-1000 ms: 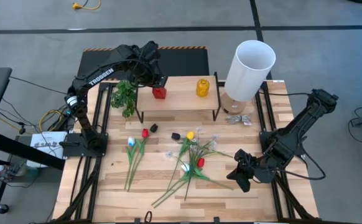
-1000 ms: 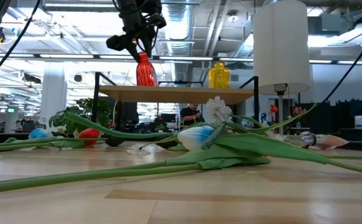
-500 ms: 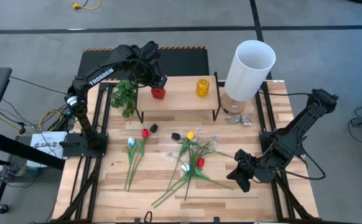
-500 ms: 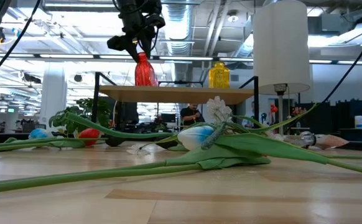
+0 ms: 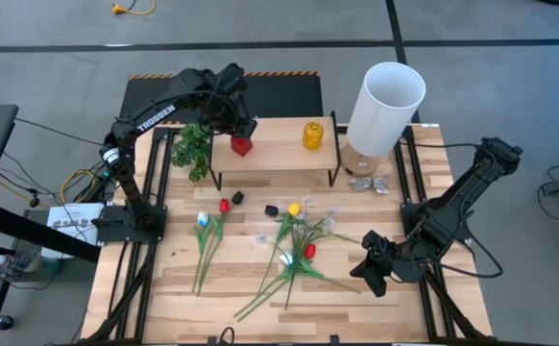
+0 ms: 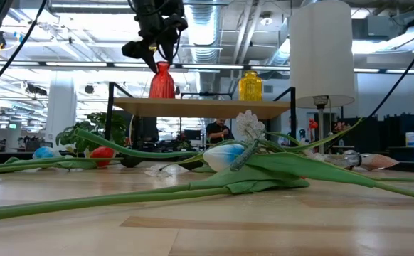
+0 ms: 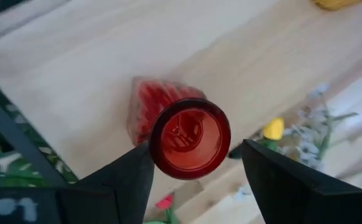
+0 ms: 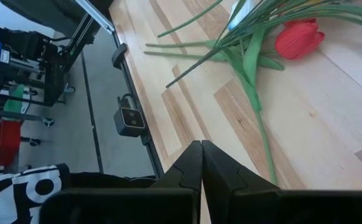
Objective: Pick and place flowers into a vace then onto a shelf
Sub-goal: Put the red vase on the shelf, then put the left yellow flower into the red vase on the shelf
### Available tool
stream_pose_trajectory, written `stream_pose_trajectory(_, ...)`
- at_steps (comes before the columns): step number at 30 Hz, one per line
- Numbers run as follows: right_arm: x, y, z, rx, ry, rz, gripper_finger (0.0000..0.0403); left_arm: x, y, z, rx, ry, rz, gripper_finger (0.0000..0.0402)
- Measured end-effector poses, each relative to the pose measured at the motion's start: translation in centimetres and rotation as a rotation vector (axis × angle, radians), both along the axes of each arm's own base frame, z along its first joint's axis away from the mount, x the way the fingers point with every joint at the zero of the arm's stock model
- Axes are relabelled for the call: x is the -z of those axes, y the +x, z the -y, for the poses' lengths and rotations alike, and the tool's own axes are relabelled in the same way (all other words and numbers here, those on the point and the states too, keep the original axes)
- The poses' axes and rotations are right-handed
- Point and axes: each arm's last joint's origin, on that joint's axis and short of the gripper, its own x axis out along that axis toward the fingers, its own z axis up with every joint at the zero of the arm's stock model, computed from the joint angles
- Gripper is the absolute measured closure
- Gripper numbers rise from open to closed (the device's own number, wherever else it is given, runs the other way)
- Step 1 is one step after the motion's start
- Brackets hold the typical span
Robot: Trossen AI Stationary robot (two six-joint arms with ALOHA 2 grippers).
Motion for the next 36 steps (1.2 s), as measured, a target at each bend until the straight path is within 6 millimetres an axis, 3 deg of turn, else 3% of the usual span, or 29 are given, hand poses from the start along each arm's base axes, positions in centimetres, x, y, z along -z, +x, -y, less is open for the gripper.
stream_pose_trajectory(7,0.0,0.0,0.0,-0.001,0.001,-0.001,0.0402,0.0,0.0,0.3,0.022,-0.093,0.037,0.0172)
stream_pose_trajectory(15,0.0,0.0,0.0,-0.001,0.001,-0.001,0.0402,0.2,-0.7,0.0,-0.026,-0.039,-0.06,0.0172)
stream_pose_trajectory(36,0.0,0.0,0.0,-0.002,-0.001,0.0,0.0402,0.0,-1.0,0.2,0.007,-0.027,-0.061,0.0172)
